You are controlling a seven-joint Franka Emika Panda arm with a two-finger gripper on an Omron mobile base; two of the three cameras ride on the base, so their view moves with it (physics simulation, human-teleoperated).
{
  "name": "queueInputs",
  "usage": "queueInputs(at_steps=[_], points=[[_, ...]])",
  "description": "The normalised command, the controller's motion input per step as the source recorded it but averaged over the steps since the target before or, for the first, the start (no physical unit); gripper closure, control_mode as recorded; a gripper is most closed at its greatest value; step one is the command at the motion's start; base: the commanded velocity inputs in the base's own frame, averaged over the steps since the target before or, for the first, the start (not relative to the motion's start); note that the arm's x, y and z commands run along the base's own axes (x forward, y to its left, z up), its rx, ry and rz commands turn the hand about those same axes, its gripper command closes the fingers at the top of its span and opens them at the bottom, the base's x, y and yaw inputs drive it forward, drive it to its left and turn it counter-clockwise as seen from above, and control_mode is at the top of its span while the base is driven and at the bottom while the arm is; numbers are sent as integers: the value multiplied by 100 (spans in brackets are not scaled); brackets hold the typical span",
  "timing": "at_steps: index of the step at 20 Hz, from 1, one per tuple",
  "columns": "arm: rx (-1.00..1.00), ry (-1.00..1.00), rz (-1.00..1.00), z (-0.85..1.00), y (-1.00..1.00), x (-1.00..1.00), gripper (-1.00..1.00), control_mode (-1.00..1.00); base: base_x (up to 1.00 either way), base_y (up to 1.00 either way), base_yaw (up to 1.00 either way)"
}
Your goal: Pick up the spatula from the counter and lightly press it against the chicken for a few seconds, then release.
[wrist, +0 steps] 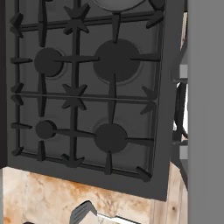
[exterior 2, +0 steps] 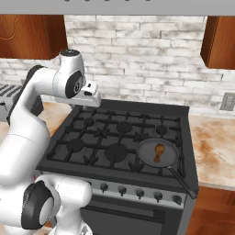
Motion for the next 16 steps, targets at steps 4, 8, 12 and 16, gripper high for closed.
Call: queueInputs(at_steps=[4,8,12,16], points=[[0,-2,0,-4,1,-20,-100,-100,0,0,0],[9,1,-3,-46,25,-35,-100,-100,0,0,0],[13,5,-4,-39,25,-30,-100,-100,0,0,0],[1,0,0,-5,48,-30,-100,-100,0,0,0]])
